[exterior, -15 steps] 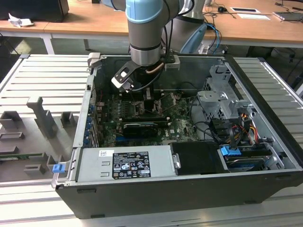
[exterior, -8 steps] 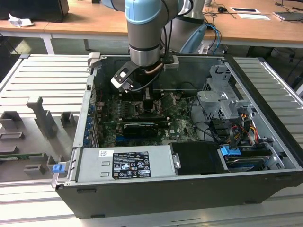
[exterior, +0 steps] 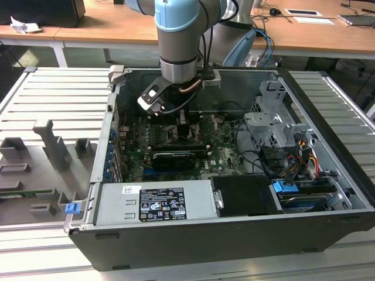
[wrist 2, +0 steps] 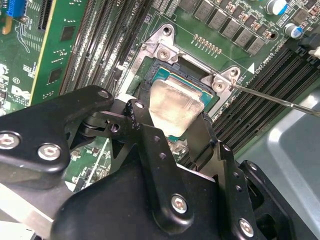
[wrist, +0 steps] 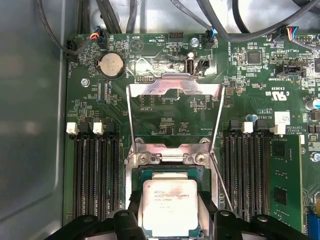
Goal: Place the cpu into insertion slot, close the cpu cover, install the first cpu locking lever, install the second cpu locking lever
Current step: 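Place the cpu into insertion slot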
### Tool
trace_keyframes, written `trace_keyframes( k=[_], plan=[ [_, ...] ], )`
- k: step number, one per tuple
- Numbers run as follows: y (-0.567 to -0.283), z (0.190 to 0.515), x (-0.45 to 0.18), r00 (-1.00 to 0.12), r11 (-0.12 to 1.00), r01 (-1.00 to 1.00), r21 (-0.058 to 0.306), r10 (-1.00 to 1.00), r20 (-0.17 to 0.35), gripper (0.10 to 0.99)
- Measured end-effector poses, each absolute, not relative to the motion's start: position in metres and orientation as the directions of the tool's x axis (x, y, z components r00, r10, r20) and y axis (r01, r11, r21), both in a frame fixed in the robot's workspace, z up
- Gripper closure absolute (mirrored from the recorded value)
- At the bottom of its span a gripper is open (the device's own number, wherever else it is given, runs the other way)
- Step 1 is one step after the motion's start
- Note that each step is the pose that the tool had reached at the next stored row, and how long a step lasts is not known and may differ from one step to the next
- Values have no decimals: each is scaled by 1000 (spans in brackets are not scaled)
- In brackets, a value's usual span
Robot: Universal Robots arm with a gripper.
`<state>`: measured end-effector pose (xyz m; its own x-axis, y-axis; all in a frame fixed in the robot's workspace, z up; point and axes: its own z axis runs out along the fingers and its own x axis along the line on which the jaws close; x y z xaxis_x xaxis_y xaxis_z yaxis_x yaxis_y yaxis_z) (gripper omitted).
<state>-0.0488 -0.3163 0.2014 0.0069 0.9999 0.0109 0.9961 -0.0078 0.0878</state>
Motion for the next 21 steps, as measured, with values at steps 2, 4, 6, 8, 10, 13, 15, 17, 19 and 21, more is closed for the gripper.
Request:
trace_keyframes(
  k=[2,4,6,8,10,13,15,17,19,21],
  plan=[
    [-316,201,-49,7,-8,996,88,1000,11,557],
    [-316,201,-49,7,-8,996,88,1000,11,557],
    [-316,201,-49,7,-8,996,88,1000,11,557],
    [-316,201,-49,7,-8,996,88,1000,11,545],
    [-316,201,-49,7,-8,996,88,1000,11,482],
    [-316,201,-49,7,-8,996,88,1000,11,482],
    [-316,201,-49,7,-8,996,88,1000,11,494],
    [-316,202,-49,9,-10,996,88,1000,11,561],
    [-316,202,-48,17,-18,996,88,1000,10,561],
    [-316,201,-48,37,-37,995,88,999,10,561]
  ],
)
